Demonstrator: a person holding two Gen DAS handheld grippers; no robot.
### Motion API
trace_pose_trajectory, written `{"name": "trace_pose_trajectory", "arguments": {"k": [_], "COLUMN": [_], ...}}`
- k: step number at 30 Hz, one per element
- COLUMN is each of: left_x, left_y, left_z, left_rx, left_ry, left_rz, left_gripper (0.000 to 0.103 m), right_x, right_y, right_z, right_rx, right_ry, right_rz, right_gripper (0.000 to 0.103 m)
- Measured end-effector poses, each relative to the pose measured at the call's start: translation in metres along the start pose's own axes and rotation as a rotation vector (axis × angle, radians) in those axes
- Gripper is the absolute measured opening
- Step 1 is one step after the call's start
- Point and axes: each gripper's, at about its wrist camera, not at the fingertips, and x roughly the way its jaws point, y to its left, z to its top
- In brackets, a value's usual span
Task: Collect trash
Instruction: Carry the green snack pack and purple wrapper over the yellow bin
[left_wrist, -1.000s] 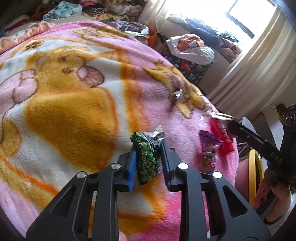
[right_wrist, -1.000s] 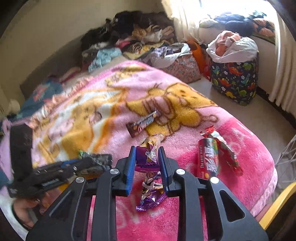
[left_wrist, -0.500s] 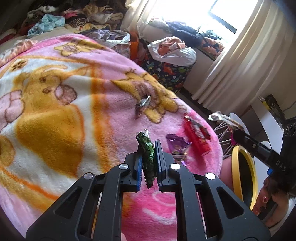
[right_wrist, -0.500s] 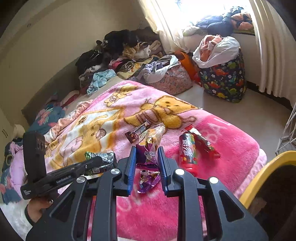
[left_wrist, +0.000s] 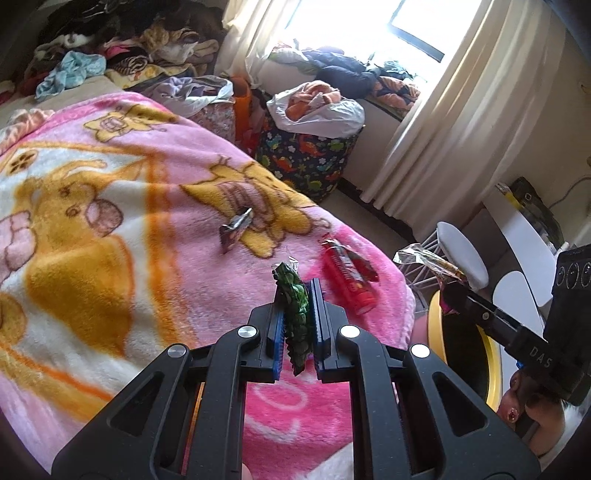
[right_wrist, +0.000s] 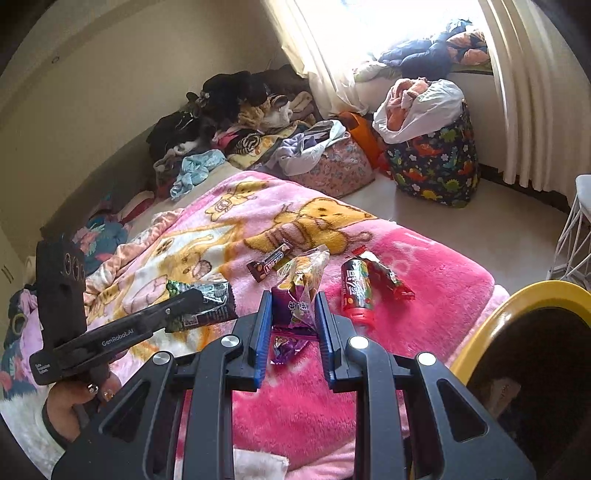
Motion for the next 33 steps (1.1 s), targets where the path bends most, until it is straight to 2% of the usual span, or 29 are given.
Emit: {"name": "trace_pose_trajectory", "arguments": {"k": [33], "left_x": [-0.006], "left_y": [-0.085], "left_z": [-0.007], "left_rx": [0.154], "left_ry": [-0.007], "left_rz": [-0.095], "left_gripper": [0.007], "right_x": [-0.081], "right_y": [-0.039], "right_z": [-0.021], "right_rx": [0.100], "right_ry": [-0.112], "right_rz": [-0.066], "right_gripper": [0.022]}}
